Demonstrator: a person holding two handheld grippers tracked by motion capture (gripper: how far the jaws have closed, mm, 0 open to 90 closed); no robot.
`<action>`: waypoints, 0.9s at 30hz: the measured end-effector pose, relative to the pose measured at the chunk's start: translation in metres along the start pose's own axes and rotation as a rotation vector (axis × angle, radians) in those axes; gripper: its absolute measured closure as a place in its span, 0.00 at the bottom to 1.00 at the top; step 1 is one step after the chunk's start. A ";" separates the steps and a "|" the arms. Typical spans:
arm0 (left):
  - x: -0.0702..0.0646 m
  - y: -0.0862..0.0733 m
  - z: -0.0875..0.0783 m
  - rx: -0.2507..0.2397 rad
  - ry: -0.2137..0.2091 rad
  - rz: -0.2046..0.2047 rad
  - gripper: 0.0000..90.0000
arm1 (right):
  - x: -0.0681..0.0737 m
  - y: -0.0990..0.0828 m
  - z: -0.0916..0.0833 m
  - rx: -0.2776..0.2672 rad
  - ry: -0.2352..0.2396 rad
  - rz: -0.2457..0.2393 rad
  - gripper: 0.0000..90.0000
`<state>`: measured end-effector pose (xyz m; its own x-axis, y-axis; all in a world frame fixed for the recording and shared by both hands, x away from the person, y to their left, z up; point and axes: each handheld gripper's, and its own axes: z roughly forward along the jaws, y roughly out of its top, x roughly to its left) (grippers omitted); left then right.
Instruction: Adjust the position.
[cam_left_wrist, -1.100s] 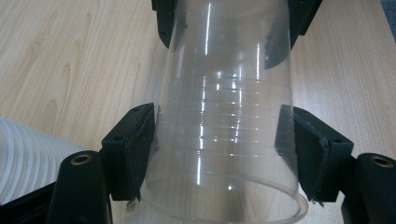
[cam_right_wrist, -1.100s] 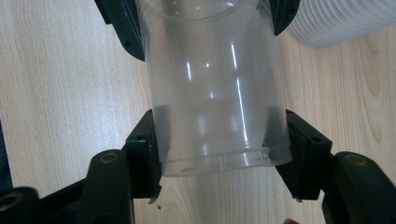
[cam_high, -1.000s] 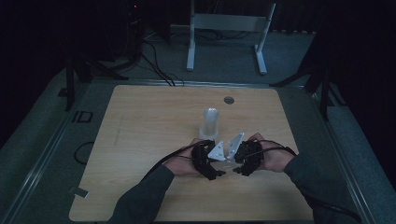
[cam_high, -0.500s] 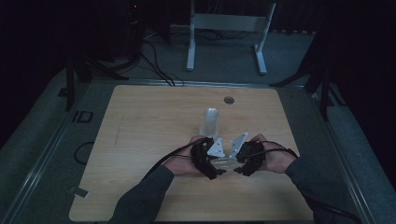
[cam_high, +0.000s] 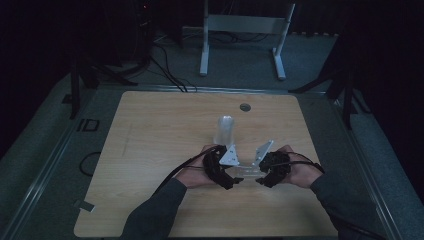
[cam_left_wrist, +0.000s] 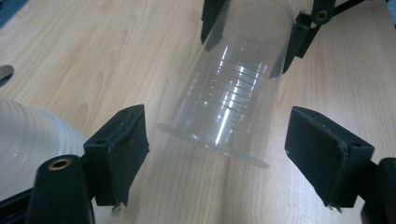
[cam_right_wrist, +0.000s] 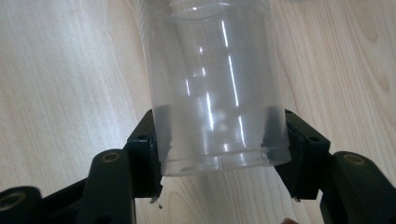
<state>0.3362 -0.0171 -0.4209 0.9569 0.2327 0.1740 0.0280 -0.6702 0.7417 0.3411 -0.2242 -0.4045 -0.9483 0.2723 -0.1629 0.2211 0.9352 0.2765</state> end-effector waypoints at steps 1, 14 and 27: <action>0.000 0.000 0.000 -0.005 0.006 -0.001 0.25 | -0.001 -0.002 0.001 0.005 -0.003 0.011 0.46; 0.002 0.000 0.000 -0.037 0.010 -0.028 0.32 | -0.009 -0.018 0.006 -0.010 -0.053 0.148 0.46; 0.002 0.001 0.003 -0.060 0.042 -0.085 0.34 | -0.015 -0.027 0.010 -0.052 -0.122 0.304 0.46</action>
<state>0.3394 -0.0193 -0.4220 0.9387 0.3172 0.1352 0.0899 -0.6036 0.7922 0.3516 -0.2508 -0.4188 -0.8059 0.5652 -0.1765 0.4750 0.7951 0.3771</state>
